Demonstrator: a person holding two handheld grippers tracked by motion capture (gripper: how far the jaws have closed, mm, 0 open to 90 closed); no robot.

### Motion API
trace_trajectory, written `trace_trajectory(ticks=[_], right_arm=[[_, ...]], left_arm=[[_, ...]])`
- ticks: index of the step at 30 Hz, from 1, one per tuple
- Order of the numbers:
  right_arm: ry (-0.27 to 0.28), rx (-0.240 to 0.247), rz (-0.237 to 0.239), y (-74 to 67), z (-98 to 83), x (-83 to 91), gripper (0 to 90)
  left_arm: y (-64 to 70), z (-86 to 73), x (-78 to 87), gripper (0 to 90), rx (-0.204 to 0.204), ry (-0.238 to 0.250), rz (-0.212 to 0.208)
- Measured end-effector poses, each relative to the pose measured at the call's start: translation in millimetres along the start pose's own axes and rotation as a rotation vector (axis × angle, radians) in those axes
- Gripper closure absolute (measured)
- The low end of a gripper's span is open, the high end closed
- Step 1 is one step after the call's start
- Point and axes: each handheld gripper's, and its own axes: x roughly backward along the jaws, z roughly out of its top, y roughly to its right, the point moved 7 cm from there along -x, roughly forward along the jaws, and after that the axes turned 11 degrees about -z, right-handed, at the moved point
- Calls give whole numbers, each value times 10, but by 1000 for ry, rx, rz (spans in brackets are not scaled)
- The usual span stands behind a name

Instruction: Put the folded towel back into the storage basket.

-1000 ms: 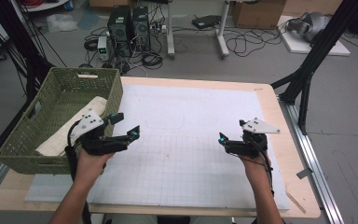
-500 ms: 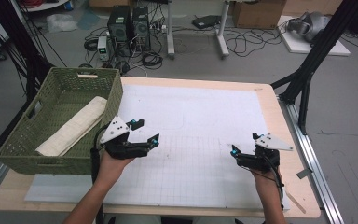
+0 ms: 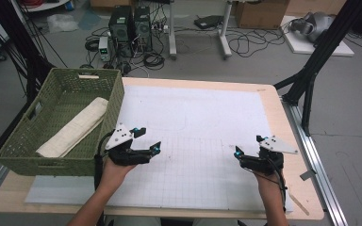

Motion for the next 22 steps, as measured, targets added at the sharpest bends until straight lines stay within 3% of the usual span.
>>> trace_trajectory(ticks=[22], right_arm=[[-13, 1, -6, -3, -18, 3, 119]], left_arm=[[-19, -17, 8, 230, -2, -8, 16]])
